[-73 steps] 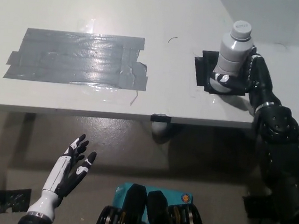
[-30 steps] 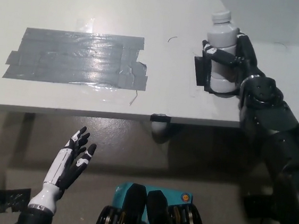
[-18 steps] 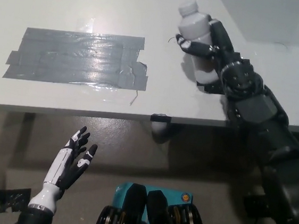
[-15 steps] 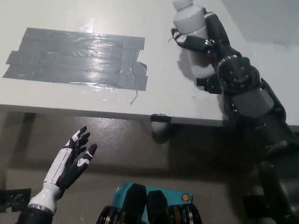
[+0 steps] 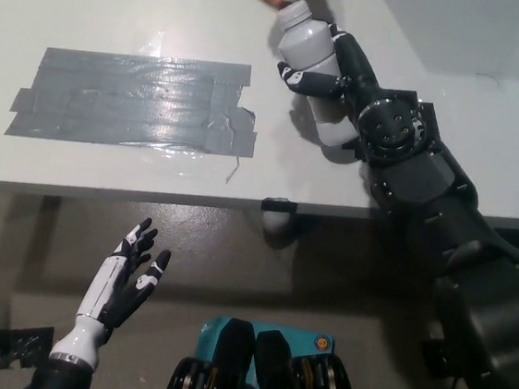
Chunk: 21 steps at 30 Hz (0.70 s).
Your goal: A white bottle is kept in the middle of the desk infront of the robot and the robot picks it up with its right hand and passes it to a person
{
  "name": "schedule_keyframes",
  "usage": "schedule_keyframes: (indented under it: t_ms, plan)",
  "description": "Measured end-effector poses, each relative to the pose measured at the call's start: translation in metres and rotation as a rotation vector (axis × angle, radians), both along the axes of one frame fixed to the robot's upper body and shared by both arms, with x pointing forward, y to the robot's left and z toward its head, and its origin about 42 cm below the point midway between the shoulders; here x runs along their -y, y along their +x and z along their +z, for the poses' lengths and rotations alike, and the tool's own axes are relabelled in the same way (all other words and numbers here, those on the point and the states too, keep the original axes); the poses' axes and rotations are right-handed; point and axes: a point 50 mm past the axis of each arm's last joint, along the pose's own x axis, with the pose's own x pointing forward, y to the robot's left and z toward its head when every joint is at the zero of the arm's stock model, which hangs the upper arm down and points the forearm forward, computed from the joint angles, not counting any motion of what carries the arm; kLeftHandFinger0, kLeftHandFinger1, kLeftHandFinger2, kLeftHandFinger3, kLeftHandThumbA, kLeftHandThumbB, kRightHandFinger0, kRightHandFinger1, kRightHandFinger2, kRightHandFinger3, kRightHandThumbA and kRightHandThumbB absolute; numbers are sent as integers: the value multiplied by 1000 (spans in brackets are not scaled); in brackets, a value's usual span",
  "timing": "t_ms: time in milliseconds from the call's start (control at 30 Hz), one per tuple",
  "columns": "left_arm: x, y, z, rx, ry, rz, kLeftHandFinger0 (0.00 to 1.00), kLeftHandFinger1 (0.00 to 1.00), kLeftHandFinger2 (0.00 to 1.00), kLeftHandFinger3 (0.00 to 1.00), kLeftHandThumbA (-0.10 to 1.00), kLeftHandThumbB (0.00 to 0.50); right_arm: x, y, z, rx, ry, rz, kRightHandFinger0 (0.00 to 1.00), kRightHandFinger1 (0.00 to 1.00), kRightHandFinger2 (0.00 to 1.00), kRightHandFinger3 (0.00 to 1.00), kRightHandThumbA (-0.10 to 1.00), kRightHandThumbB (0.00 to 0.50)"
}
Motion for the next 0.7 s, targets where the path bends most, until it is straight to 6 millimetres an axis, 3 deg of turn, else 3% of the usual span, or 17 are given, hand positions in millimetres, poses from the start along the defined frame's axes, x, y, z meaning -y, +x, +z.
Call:
schedule_keyframes:
  t_ms: [500, 533, 567, 600, 633, 667, 700]
  plan:
    - [1, 0, 0, 1, 3, -5, 1000, 1000, 1000, 1000, 704, 54, -1, 0, -1, -4, 2, -1, 184, 710, 1000, 987, -100, 152]
    - [1, 0, 0, 1, 3, -5, 1000, 1000, 1000, 1000, 694, 53, -1, 0, -1, -4, 2, -1, 292, 833, 1000, 1000, -100, 187]
    - [1, 0, 0, 0, 4, -5, 1000, 1000, 1000, 1000, 686, 55, -1, 0, -1, -4, 2, -1, 383, 878, 1000, 987, -100, 189]
    - [1, 0, 0, 1, 4, -5, 1000, 1000, 1000, 1000, 674, 55, -1, 0, -1, -3, 3, -3, 654, 1000, 1000, 1000, -66, 203]
    - [1, 0, 0, 0, 4, -5, 1000, 1000, 1000, 1000, 670, 61, -1, 0, -1, -3, 4, -4, 921, 1000, 1000, 1000, 159, 315]
    - [0, 0, 0, 0, 5, -5, 1000, 1000, 1000, 1000, 674, 65, -1, 0, -1, -2, 8, -7, 1000, 1000, 1000, 1000, 383, 423]
    - [0, 0, 0, 0, 4, -5, 1000, 1000, 1000, 1000, 676, 65, -1, 0, 0, -3, 13, -9, 1000, 1000, 1000, 1000, 528, 484]
